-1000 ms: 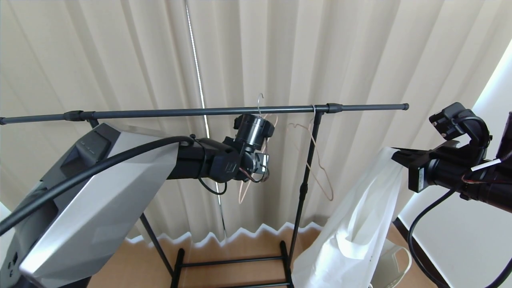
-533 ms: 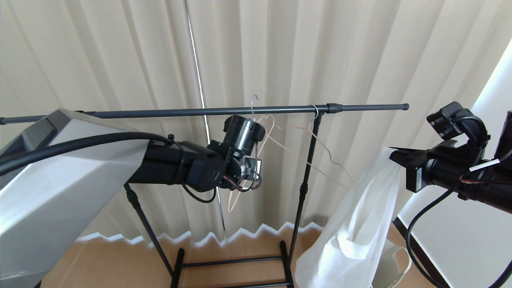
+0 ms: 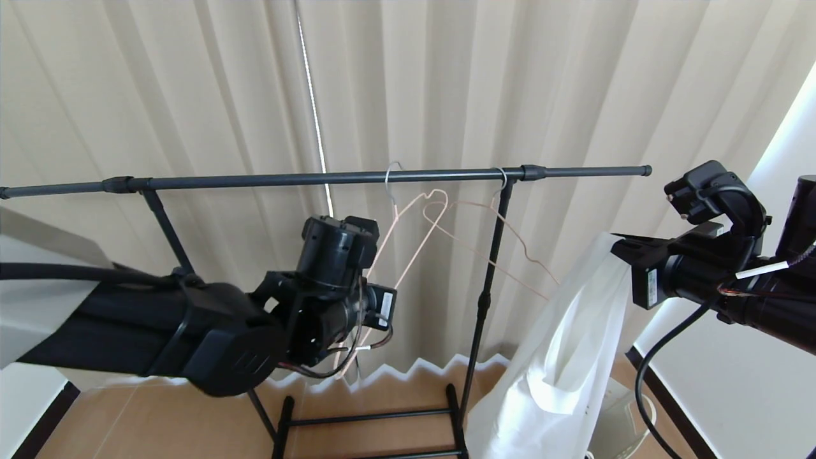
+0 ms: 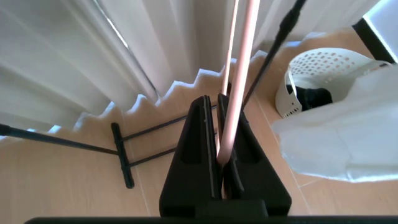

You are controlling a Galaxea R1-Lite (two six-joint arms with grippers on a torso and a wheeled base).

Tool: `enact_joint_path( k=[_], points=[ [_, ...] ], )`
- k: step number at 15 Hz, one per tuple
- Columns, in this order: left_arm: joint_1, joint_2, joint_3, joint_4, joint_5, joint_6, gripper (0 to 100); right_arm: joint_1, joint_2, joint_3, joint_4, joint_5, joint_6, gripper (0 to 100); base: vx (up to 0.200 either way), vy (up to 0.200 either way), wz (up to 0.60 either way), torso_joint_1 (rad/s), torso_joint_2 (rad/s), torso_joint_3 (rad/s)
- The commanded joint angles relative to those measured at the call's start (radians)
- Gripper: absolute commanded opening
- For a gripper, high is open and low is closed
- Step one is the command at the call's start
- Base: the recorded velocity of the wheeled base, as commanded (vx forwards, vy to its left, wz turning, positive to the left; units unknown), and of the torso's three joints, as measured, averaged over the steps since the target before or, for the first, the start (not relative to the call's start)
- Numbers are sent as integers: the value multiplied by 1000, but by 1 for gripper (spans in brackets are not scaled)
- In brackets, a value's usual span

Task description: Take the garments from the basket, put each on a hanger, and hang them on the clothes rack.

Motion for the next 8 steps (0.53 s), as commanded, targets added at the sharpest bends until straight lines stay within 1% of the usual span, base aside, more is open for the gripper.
enact_joint_path(
  k=[1, 2, 3, 4, 5, 6, 8],
  points=[
    [5, -154, 280, -216, -149, 91, 0, 29, -11, -2, -1, -48, 0, 0, 0, 0, 0, 0, 0, 0],
    [10, -171, 353, -294, -202, 134, 0, 45, -11, -2, -1, -100, 0, 0, 0, 0, 0, 0, 0, 0],
    [13, -175, 393, -342, -227, 160, 0, 57, -9, -2, -1, -139, 0, 0, 0, 0, 0, 0, 0, 0],
    [13, -175, 465, -426, -262, 196, 0, 81, -6, -3, -1, -203, 0, 0, 0, 0, 0, 0, 0, 0],
    [13, -172, 514, -481, -279, 208, 0, 94, -3, -3, -1, -240, 0, 0, 0, 0, 0, 0, 0, 0],
    [11, -168, 588, -576, -310, 219, 0, 112, 6, -9, -1, -308, 0, 0, 0, 0, 0, 0, 0, 0],
    [10, -161, 674, -696, -345, 223, 0, 114, 32, -31, -1, -377, 0, 0, 0, 0, 0, 0, 0, 0]
  ],
)
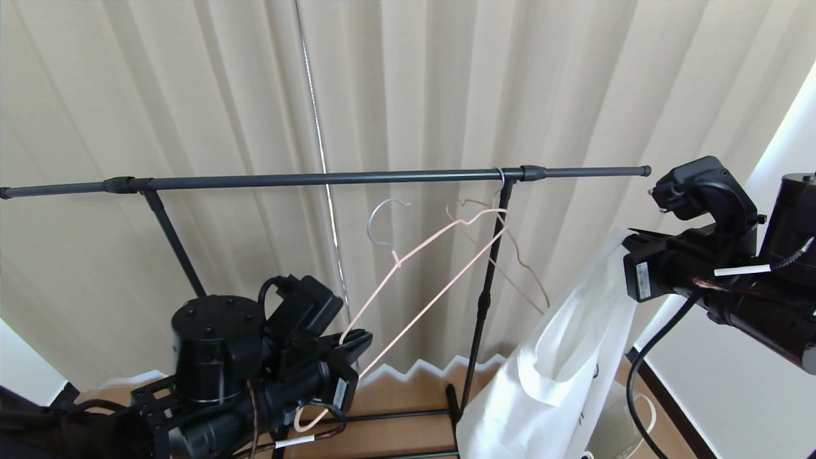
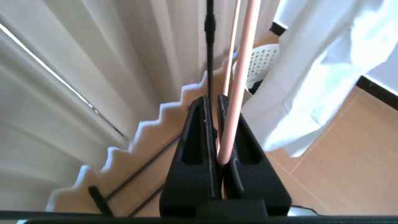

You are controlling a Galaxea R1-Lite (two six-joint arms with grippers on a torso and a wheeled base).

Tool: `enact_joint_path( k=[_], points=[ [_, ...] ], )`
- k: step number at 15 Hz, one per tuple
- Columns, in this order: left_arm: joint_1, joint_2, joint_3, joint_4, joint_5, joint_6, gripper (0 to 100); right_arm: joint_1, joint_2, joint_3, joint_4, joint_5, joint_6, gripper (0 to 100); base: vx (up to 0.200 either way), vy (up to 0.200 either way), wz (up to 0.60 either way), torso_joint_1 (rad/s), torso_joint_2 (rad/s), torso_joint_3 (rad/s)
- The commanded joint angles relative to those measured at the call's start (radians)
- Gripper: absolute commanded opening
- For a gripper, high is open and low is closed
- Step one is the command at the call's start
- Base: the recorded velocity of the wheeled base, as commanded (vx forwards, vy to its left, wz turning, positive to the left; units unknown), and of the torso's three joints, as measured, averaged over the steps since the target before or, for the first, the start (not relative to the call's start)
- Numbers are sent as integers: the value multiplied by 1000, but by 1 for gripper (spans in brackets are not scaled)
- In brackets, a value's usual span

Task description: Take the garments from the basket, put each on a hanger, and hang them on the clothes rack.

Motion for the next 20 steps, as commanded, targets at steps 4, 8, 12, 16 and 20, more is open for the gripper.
enact_joint_path(
  k=[4, 8, 12, 16, 20],
  points=[
    [-14, 9, 131, -121, -78, 29, 0, 7, 53, -53, -26, -89, 0, 0, 0, 0, 0, 0, 0, 0],
    [-38, 7, 148, -124, -109, 33, 0, -4, 114, -91, -31, -130, 4, 0, 0, 0, 0, 0, 0, 0],
    [-66, 4, 162, -127, -111, 44, 0, -4, 194, -101, -137, -182, 3, 0, 0, 0, 0, 0, 0, 0],
    [-87, 18, 165, -127, -106, 58, 0, 7, 222, -93, -192, -205, 1, 0, 0, 0, 0, 0, 0, 0],
    [-103, 56, 146, -127, -100, 56, 0, 70, 222, -84, -193, -214, 3, 0, 0, 0, 0, 0, 0, 0]
  ],
)
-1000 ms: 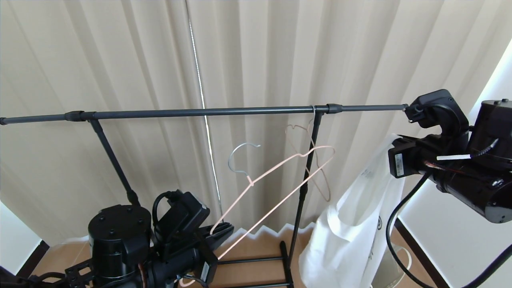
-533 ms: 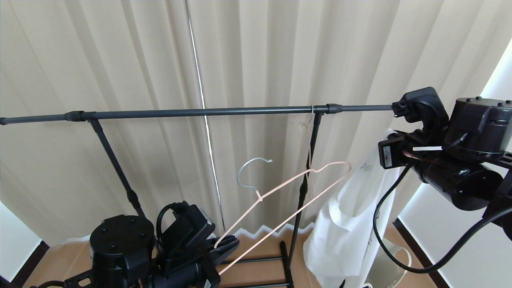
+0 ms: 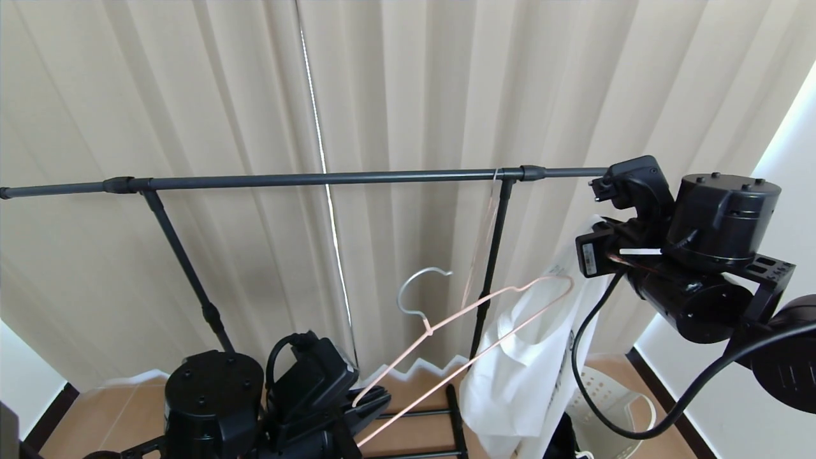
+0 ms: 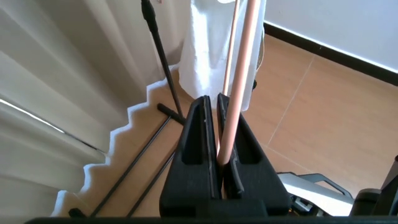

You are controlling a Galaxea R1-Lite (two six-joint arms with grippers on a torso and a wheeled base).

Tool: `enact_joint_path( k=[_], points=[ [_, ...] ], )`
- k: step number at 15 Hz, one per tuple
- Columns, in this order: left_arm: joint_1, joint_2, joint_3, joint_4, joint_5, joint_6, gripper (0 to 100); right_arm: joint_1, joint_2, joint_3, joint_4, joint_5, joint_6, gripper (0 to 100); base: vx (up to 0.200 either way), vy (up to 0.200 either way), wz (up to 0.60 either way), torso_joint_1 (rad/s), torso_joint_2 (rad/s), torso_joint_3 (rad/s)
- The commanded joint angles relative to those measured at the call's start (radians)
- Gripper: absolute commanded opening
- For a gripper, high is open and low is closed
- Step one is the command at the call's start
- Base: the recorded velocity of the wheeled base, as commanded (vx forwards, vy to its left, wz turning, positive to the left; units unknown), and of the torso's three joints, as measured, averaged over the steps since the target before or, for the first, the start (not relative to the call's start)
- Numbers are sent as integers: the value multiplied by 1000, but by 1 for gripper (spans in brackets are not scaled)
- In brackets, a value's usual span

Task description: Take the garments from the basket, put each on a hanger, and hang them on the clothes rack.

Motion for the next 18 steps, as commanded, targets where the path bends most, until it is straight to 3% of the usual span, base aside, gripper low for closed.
enact_joint_path(
  k=[1, 6, 11, 18],
  points=[
    [-2, 23, -5, 0, 1, -1, 0, 37, 2, 11, -1, -8, 0, 0, 0, 0, 0, 0, 0, 0],
    [-1, 32, -35, 0, 20, -31, 0, 121, -3, 37, -4, -55, 3, 0, 0, 0, 0, 0, 0, 0],
    [-2, 57, -74, 0, 89, -77, 0, 193, -18, 58, -4, -56, 1, 0, 0, 0, 0, 0, 0, 0],
    [-2, 57, -75, 0, 89, -79, 0, 327, -7, 63, -1, -78, 50, 0, 0, 0, 0, 0, 0, 0]
  ],
)
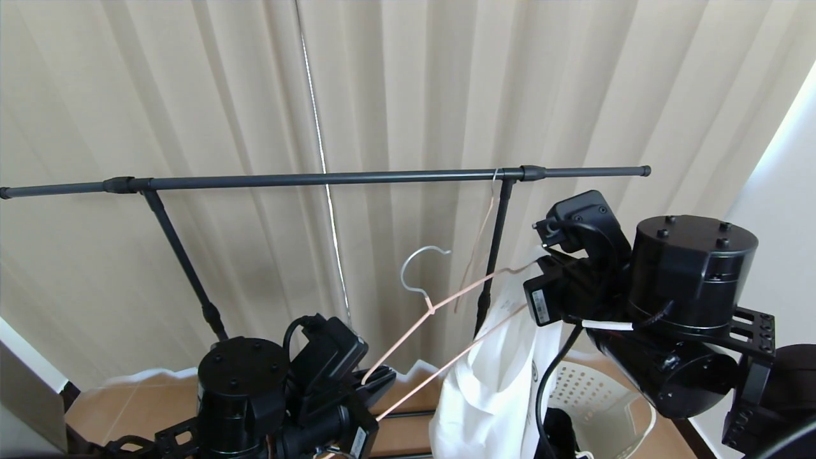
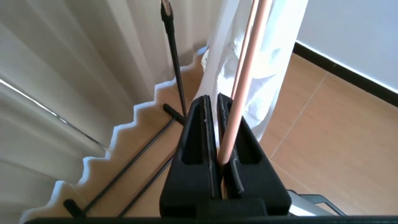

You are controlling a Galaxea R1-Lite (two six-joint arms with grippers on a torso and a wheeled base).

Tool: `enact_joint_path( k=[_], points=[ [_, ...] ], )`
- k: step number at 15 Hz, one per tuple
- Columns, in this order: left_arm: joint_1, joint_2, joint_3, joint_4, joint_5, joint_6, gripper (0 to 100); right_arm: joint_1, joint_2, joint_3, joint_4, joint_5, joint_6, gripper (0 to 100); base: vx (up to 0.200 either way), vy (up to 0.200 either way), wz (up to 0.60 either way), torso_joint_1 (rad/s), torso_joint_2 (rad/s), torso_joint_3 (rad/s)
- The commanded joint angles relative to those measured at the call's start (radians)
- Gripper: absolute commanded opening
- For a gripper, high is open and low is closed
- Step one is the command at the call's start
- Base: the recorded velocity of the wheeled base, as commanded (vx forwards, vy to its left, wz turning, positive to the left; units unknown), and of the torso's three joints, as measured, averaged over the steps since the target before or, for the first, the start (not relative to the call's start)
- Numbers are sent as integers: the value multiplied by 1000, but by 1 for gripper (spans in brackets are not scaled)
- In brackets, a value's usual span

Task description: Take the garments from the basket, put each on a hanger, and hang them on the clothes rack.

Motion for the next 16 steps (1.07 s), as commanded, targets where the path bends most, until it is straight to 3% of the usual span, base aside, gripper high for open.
enact_joint_path(
  k=[1, 6, 8, 12, 16],
  points=[
    [0, 3, 1, -1, 0, 0, 0, 59, 8, 1, 2, -10, 15, 0, 0, 0, 0, 0, 0, 0],
    [0, 3, 2, -1, -1, 0, 0, 159, 12, -2, -1, -16, 49, 0, 0, 0, 0, 0, 0, 0],
    [0, 3, 2, -1, -1, 0, 0, 236, 11, -14, -1, -22, 83, 0, 0, 0, 0, 0, 0, 0],
    [0, 4, 2, -1, -1, 0, 0, 282, 12, -51, -1, -22, 142, 0, 0, 0, 0, 0, 0, 0],
    [0, 3, 5, -1, -1, 2, 0, 285, 23, -54, -44, -23, 146, 0, 0, 0, 0, 0, 0, 0]
  ],
)
